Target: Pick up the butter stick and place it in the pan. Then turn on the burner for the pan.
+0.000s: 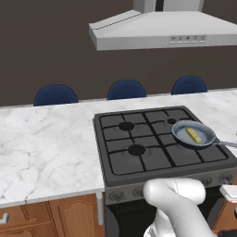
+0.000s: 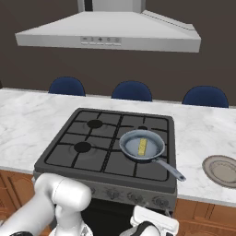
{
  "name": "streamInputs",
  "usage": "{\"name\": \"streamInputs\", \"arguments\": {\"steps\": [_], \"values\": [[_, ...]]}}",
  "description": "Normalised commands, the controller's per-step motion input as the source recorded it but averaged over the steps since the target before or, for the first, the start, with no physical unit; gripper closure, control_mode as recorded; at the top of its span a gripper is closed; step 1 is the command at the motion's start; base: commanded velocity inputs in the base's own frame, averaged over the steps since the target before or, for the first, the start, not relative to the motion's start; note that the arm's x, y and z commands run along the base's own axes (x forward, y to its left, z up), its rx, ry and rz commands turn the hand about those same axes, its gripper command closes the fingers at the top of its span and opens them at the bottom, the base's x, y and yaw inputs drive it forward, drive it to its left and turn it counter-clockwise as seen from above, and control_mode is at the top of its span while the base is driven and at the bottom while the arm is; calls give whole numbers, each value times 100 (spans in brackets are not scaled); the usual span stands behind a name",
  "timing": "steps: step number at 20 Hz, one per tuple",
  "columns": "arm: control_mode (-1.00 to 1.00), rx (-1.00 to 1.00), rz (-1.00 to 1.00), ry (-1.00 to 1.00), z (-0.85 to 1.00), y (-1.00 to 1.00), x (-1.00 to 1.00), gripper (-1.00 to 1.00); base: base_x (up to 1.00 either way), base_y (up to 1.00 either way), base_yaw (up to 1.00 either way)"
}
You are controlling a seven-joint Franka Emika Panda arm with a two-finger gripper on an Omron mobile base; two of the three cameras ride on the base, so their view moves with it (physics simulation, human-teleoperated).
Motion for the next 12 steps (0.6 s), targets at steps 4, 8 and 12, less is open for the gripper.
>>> {"name": "streamInputs", "arguments": {"steps": [4,8,12], "values": [[-100,0,0,-2,-12,-6,6,-100,0,0,0],[-100,0,0,-2,-10,-7,8,-100,0,0,0],[-100,0,0,-1,-8,-8,9,-100,0,0,0]]}}
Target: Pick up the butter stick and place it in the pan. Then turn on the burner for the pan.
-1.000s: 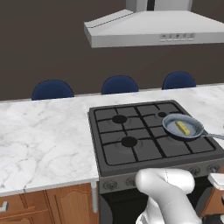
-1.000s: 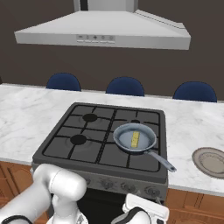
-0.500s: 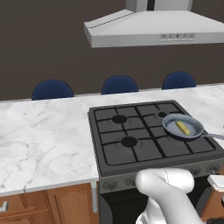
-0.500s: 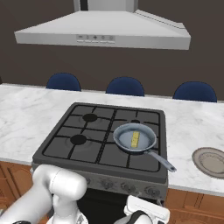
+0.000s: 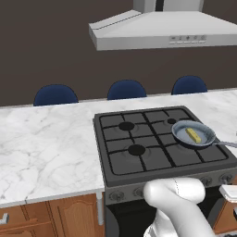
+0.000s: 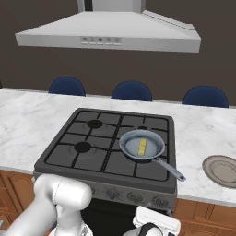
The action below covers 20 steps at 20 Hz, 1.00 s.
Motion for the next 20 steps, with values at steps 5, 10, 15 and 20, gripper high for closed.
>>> {"name": "streamInputs", "arguments": {"steps": [5,10,15,20], "values": [[-100,0,0,-1,-10,-5,11,-100,0,0,0],[-100,0,0,-1,-14,0,11,-100,0,0,0],[-100,0,0,-1,-13,-2,10,-100,0,0,0],[-100,0,0,-2,-7,-9,7,-100,0,0,0]]}}
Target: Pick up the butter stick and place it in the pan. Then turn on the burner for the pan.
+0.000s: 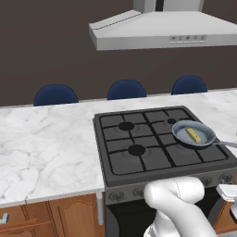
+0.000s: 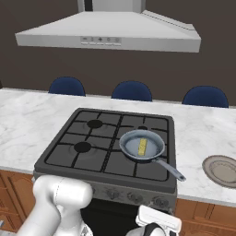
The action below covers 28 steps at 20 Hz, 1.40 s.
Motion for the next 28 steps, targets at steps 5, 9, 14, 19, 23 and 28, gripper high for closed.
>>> {"name": "streamInputs", "arguments": {"steps": [5,9,14,19,23,28], "values": [[-100,0,0,-3,-2,-10,5,-100,0,0,0],[-100,0,0,-3,-1,-7,6,-100,0,0,0],[-100,0,0,-2,0,-3,8,-100,0,0,0],[-100,0,0,-2,0,-1,9,-100,0,0,0],[-100,0,0,-1,-1,0,9,-100,0,0,0],[-100,0,0,-1,0,0,8,-100,0,0,0]]}}
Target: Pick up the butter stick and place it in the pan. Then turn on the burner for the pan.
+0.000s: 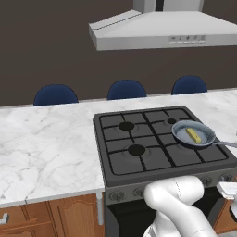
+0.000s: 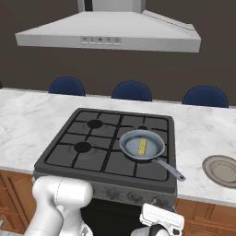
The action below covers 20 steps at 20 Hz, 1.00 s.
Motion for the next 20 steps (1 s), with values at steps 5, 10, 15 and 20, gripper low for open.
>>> {"name": "streamInputs", "arguments": {"steps": [5,10,15,20], "values": [[-100,0,0,-1,-1,0,8,100,0,0,0],[-100,0,0,0,0,0,1,100,0,0,0],[-100,0,0,0,0,0,0,100,0,0,0],[-100,0,0,0,0,0,0,100,0,0,0]]}}
